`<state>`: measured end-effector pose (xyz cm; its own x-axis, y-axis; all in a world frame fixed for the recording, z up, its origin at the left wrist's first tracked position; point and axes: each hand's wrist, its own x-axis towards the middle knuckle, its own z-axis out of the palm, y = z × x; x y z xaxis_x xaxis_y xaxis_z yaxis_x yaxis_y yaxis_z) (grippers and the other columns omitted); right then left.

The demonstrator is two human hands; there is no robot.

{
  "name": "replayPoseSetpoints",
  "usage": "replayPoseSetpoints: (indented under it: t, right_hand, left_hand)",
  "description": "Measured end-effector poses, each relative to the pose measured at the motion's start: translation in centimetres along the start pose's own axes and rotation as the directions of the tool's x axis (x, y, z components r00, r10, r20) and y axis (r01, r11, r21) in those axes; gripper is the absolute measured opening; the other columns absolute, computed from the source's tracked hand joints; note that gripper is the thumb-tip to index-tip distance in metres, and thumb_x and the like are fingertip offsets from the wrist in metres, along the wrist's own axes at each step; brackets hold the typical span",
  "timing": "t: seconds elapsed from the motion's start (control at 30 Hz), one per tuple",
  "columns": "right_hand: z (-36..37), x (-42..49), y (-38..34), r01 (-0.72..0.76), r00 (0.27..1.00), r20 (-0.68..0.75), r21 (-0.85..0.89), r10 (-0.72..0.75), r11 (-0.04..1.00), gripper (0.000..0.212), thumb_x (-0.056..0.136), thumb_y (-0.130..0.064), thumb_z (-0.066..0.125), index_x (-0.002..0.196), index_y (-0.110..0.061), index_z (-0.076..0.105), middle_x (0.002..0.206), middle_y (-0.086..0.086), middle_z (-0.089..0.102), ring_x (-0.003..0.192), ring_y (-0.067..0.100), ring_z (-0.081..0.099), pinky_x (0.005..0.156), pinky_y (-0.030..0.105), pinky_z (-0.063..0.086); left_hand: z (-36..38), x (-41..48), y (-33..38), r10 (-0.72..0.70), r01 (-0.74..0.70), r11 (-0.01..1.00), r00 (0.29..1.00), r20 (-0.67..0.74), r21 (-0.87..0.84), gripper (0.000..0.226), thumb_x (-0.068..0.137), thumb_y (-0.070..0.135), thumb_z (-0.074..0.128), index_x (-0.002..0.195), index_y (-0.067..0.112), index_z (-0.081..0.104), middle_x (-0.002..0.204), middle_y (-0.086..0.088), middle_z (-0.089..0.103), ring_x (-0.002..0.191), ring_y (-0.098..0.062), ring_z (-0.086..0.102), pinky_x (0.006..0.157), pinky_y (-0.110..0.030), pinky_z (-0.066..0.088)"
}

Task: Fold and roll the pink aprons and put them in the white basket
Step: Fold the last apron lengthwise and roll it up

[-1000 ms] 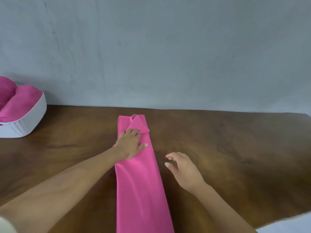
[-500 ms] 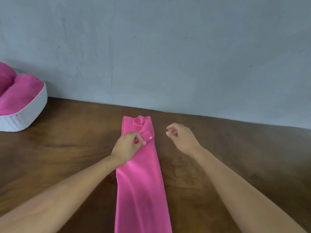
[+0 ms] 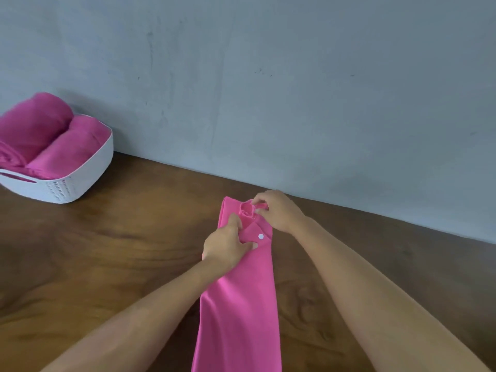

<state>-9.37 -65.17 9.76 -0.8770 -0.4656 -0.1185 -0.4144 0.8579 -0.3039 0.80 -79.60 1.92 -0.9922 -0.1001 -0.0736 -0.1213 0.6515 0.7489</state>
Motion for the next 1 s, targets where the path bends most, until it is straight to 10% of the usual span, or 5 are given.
replayPoseSetpoints:
  t: [0.2, 0.37, 0.63, 0.83, 1.0]
  right_hand:
    - [1.5, 1.7, 0.5, 0.049, 0.989, 0.146, -0.211, -0.019, 0.976, 0.029, 0.090, -0.025, 0.066, 0.119, -0.027, 0.068, 0.144, -0.001, 0.044, 0.139, 0.019, 0.026, 0.110, 0.041, 0.039]
    - [1.3, 2.6, 0.5, 0.110, 0.985, 0.163, -0.286, -0.065, 0.952, 0.008, 0.092, -0.027, 0.066, 0.096, -0.020, 0.070, 0.135, -0.003, 0.045, 0.132, 0.020, 0.035, 0.108, 0.038, 0.038]
    - [-0.1, 5.1, 0.7, -0.072, 0.975, -0.182, 0.295, 0.130, 0.953, 0.008, 0.098, -0.023, 0.058, 0.093, -0.021, 0.063, 0.106, -0.002, 0.060, 0.104, 0.016, 0.056, 0.089, 0.032, 0.045]
    - [0.0, 3.4, 1.1, -0.076, 0.966, -0.200, 0.389, 0.165, 0.918, 0.012, 0.097, -0.031, 0.062, 0.094, -0.020, 0.066, 0.096, -0.009, 0.067, 0.087, 0.005, 0.060, 0.076, 0.024, 0.046]
    - [0.4, 1.3, 2.5, -0.016, 0.996, 0.087, 0.308, -0.011, 0.951, 0.040, 0.075, -0.046, 0.083, 0.110, -0.033, 0.068, 0.111, -0.015, 0.064, 0.106, 0.002, 0.053, 0.093, 0.028, 0.048]
  left_hand:
    - [0.4, 0.4, -0.2, 0.105, -0.105, 0.990, 0.994, 0.007, 0.091, 0.030, 0.093, 0.049, 0.064, 0.103, 0.028, 0.045, 0.073, 0.012, 0.053, 0.070, -0.016, 0.059, 0.061, -0.032, 0.047]
    - [-0.1, 1.7, -0.9, 0.147, -0.146, 0.989, 0.989, 0.033, -0.038, 0.031, 0.097, 0.045, 0.062, 0.080, 0.032, 0.040, 0.064, 0.009, 0.048, 0.056, -0.010, 0.046, 0.053, -0.030, 0.033]
    - [-2.7, 5.2, -1.6, 0.202, -0.209, 0.966, 0.978, -0.059, -0.150, 0.032, 0.100, 0.030, 0.060, 0.075, 0.021, 0.043, 0.064, 0.005, 0.045, 0.058, -0.015, 0.039, 0.057, -0.038, 0.033]
    - [-3.9, 7.0, -2.7, 0.119, -0.128, 0.975, 0.991, -0.061, -0.180, 0.016, 0.102, 0.022, 0.053, 0.092, 0.012, 0.049, 0.077, -0.009, 0.057, 0.071, -0.026, 0.053, 0.066, -0.042, 0.046]
    - [-4.2, 7.4, -3.1, 0.085, -0.092, 0.959, 0.996, -0.041, -0.268, 0.005, 0.102, 0.019, 0.052, 0.097, 0.017, 0.053, 0.082, -0.002, 0.059, 0.073, -0.015, 0.054, 0.065, -0.032, 0.043]
